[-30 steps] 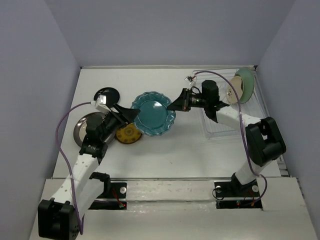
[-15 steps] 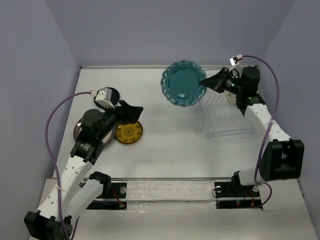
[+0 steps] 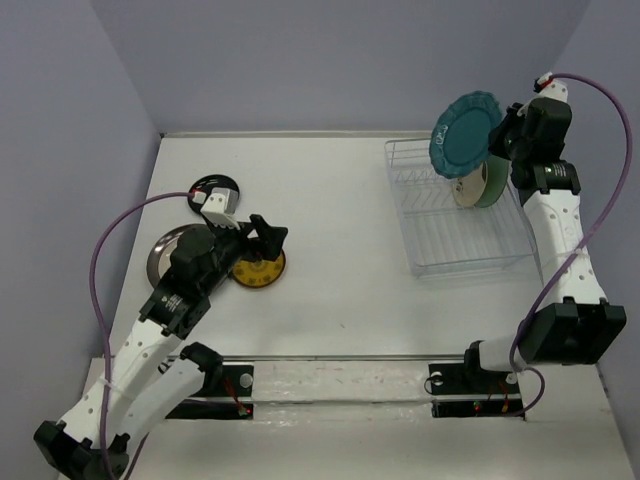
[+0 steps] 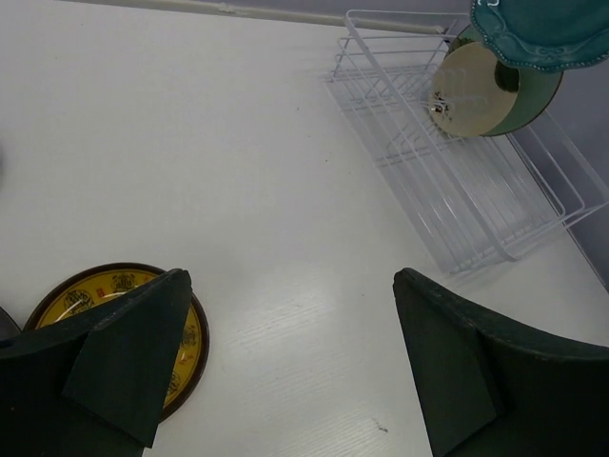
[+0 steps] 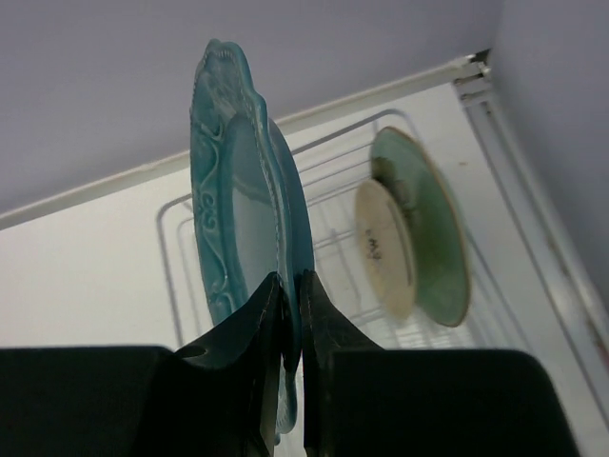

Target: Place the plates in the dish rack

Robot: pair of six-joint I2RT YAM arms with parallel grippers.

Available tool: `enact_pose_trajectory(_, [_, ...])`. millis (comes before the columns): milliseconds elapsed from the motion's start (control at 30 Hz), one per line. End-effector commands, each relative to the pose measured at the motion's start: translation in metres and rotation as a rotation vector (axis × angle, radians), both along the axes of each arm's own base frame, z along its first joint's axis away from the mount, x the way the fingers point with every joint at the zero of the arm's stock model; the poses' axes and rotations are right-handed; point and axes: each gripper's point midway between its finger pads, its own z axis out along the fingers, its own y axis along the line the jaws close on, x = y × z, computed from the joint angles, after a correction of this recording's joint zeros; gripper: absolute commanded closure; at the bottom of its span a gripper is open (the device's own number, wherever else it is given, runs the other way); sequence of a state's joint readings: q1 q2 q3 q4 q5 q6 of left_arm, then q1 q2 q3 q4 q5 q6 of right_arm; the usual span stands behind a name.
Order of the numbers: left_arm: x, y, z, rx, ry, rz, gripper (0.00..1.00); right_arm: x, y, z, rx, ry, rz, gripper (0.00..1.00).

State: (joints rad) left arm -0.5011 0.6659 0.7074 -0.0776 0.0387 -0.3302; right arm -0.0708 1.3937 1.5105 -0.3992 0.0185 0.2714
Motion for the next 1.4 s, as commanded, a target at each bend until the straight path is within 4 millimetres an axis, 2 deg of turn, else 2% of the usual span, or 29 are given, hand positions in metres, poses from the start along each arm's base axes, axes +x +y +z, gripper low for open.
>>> enact_pose_trajectory(0, [0.001, 0.005, 0.009, 0.021, -0.047, 0.033, 0.01, 0.009, -0.04, 0.07, -0.201, -0.171, -0.163, 0.93])
enact_pose_trajectory(100, [-0.002, 0.003, 0.01, 0.02, -0.052, 0.023, 0.01, 0.021, -0.045, 0.054, -0.257, -0.125, -0.156, 0.93])
enact_pose_trajectory(400, [-0.003, 0.001, 0.011, 0.015, -0.054, 0.015, 0.01, 0.039, -0.049, 0.001, -0.317, -0.015, -0.131, 0.93])
enact_pose_trajectory(633, [-0.004, 0.001, 0.011, 0.013, -0.055, 0.01, 0.01, 0.054, -0.042, -0.025, -0.386, 0.029, -0.039, 0.93])
enact_pose_trajectory(700, [-0.004, 0.001, 0.009, 0.014, -0.051, 0.01, 0.01, 0.054, -0.045, -0.02, -0.403, 0.022, -0.051, 0.93])
enact_pose_trajectory(833, [-0.004, -0.002, 0.01, 0.017, -0.052, 0.001, 0.01, 0.057, -0.039, 0.001, -0.387, -0.029, -0.028, 0.93])
enact_pose_trajectory(1000, [-0.003, -0.001, 0.009, 0.021, -0.052, 0.005, 0.01, 0.055, -0.044, 0.039, -0.395, -0.103, -0.074, 0.93])
enact_pose_trajectory(1100, [-0.004, -0.002, 0.009, 0.019, -0.051, 0.001, 0.01, 0.053, -0.047, 0.051, -0.416, -0.122, -0.085, 0.93])
enact_pose_trajectory(1167, [-0.004, -0.002, 0.009, 0.02, -0.052, -0.001, 0.01, 0.052, -0.048, 0.051, -0.423, -0.118, -0.089, 0.93])
enact_pose_trajectory(1367, [-0.004, -0.001, 0.01, 0.019, -0.055, 0.003, 0.01, 0.056, -0.051, 0.022, -0.448, -0.056, -0.079, 0.93])
